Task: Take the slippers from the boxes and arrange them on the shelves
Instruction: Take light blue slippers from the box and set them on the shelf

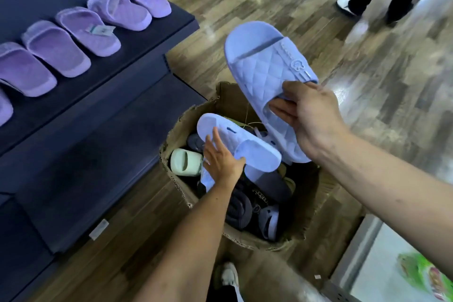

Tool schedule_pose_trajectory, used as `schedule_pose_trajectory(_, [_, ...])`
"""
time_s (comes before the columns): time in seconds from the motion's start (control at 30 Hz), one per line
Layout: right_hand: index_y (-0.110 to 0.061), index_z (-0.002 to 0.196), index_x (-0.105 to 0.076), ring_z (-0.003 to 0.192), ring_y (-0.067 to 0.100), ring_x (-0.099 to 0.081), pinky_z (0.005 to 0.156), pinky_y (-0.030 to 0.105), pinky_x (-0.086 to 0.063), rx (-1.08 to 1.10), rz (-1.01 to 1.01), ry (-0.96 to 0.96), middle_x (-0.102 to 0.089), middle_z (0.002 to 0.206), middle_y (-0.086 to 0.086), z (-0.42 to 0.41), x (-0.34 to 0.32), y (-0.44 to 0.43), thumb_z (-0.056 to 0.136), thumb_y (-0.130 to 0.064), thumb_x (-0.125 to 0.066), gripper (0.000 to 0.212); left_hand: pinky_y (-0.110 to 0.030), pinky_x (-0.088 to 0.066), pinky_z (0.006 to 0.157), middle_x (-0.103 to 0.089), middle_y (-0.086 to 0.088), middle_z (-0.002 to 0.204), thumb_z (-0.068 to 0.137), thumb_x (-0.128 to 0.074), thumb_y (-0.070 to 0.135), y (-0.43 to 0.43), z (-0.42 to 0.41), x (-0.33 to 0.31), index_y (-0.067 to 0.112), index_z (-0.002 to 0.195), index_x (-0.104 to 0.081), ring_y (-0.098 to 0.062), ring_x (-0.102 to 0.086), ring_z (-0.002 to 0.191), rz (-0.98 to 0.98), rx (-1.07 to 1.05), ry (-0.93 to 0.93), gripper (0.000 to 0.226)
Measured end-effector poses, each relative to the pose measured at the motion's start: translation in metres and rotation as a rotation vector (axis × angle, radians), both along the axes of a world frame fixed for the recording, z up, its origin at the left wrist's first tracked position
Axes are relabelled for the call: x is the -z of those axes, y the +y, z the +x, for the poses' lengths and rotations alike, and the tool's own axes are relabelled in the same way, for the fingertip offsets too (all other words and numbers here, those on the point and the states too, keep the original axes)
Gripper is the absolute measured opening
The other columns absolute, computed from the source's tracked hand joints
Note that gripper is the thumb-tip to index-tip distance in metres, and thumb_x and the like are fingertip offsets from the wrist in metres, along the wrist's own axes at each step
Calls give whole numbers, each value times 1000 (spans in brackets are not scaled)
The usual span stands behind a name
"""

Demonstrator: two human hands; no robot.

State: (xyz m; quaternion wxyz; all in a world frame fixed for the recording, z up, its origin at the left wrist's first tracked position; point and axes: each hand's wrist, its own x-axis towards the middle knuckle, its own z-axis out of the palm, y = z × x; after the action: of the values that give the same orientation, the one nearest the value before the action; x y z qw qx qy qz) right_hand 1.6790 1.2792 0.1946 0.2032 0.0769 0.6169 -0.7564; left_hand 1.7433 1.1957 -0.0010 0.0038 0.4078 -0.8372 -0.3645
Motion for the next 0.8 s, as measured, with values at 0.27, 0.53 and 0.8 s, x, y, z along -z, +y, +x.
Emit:
schedule_pose_trajectory(0.27, [-13,70,-48,39,6,-56,51,15,-52,-52,-53,-59,-54,48,-4,7,11,-2,90,-3,-50,22,-40,-34,93,-55,4,127,83,-63,29,-38,8,22,19,142,-24,-30,-40,120,92,-25,-14,71])
schedule_pose_trajectory(0.53, [-14,67,-42,44,10,-53,54,18,-51,-181,-17,-45,-45,52,-1,18,30,-14,91,-3,-49,27,-32,-40,81,-46,-9,124,93,-47,9,-36,35,28,14,119,-59,-31,-55,104,32,59,142,29])
schedule_pose_trajectory(0.8, [-12,75,-47,53,10,-51,51,13,-49,-265,161,-95,-49,62,5,37,63,-34,94,-2,-46,21,-15,-36,78,-59,-6,118,96,-45,12,-61,65,3,8,123,-49,-22,-56,108,169,-149,313,28])
